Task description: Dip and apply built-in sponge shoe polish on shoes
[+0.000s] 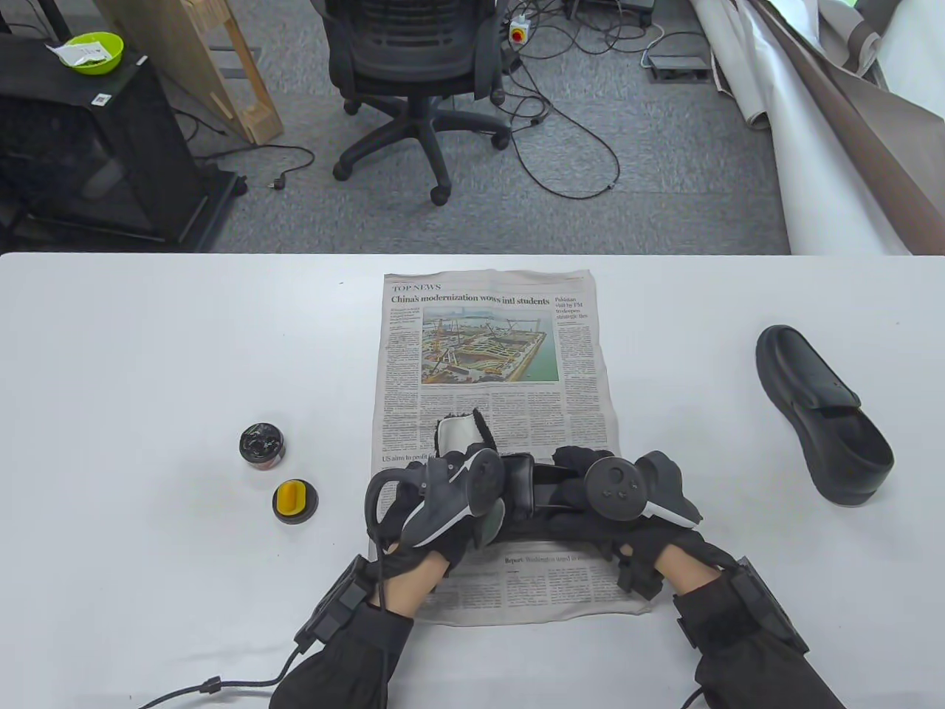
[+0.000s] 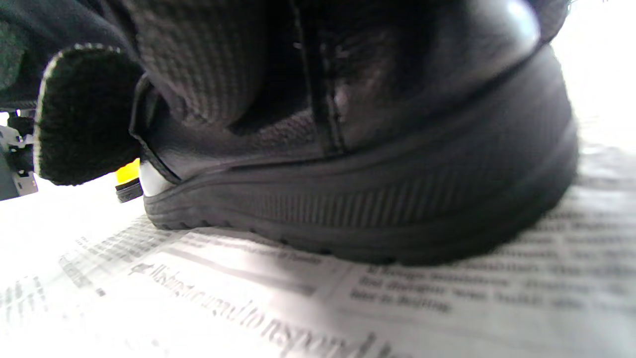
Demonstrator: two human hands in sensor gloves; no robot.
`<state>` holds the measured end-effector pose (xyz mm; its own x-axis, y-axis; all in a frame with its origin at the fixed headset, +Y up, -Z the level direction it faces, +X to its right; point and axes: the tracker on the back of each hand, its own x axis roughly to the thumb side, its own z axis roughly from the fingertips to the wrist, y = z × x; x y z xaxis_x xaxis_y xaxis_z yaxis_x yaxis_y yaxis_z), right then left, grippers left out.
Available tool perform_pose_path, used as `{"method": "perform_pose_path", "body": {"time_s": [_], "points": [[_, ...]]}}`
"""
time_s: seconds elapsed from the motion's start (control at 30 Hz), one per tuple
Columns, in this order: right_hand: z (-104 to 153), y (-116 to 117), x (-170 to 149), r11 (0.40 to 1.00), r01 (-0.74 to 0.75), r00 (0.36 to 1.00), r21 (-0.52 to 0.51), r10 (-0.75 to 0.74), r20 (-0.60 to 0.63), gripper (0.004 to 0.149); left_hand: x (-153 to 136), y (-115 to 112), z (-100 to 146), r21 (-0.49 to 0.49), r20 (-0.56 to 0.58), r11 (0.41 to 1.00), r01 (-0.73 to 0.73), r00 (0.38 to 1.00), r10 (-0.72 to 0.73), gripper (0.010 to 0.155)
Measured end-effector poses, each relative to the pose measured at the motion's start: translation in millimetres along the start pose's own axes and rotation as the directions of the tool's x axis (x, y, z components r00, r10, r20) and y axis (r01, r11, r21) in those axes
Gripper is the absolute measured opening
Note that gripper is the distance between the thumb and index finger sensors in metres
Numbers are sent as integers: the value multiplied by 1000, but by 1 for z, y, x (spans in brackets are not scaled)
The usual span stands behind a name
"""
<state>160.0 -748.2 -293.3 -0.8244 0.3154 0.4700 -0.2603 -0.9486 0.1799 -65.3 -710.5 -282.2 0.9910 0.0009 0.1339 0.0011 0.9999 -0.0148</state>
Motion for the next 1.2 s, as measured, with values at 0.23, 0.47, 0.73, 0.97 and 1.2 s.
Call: {"method": "perform_pose_path", "body": {"time_s": [0.23, 0.47, 0.73, 0.97, 1.2], "points": [[0, 0, 0, 1000, 0, 1000, -1, 0, -2, 41, -30, 1, -6, -110, -59, 989, 98, 993, -105, 59], [0, 0, 0, 1000, 3, 1000, 1, -3, 3, 41, -43, 9, -7, -96, -100, 983, 154, 982, -163, 59], [0, 0, 0, 1000, 2, 1000, 0, -2, 1, 41, 10, 12, 8, 82, 146, 987, -137, 981, 124, 60], [0, 0, 0, 1000, 1, 1000, 2, -1, 1, 41, 34, 6, 17, 137, 148, 990, -29, 989, 9, 63], [0, 0, 0, 1000, 1, 1000, 1, -1, -1, 41, 19, 5, 11, 53, 79, 997, 63, 995, -67, 64]]}}
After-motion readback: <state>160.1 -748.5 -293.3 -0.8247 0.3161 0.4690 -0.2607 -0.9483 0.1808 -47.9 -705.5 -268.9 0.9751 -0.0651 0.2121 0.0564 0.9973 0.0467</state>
